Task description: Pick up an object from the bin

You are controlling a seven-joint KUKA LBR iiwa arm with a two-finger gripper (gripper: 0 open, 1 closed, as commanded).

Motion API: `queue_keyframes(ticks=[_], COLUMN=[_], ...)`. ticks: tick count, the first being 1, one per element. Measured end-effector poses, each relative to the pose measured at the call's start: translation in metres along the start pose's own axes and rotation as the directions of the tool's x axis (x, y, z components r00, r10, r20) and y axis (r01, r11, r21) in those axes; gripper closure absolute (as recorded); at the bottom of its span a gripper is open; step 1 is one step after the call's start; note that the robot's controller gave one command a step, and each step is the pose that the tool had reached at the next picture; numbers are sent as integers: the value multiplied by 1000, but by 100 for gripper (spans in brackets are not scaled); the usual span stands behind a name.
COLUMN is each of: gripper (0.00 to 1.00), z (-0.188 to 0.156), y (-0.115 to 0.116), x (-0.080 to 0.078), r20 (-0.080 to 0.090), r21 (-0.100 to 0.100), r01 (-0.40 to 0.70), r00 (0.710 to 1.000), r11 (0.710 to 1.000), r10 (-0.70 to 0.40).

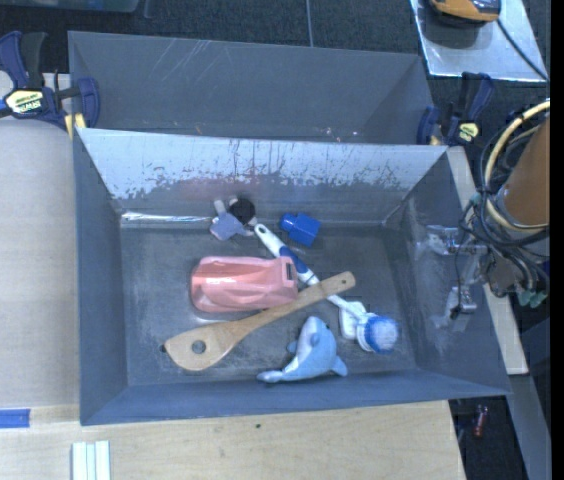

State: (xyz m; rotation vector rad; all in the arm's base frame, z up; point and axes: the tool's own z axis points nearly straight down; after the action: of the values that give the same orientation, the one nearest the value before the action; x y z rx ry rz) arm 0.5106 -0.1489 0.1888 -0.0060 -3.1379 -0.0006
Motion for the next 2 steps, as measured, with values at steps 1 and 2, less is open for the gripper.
queue_keyframes(ticks=[1,2], gripper=[0,0], z=[-4,37], y=[1,60], x=[-2,-26], r20=[7,6], r21=[2,-2], r01=[4,-206], r00=[1000,979], r11=[1000,979], r10=[-4,206])
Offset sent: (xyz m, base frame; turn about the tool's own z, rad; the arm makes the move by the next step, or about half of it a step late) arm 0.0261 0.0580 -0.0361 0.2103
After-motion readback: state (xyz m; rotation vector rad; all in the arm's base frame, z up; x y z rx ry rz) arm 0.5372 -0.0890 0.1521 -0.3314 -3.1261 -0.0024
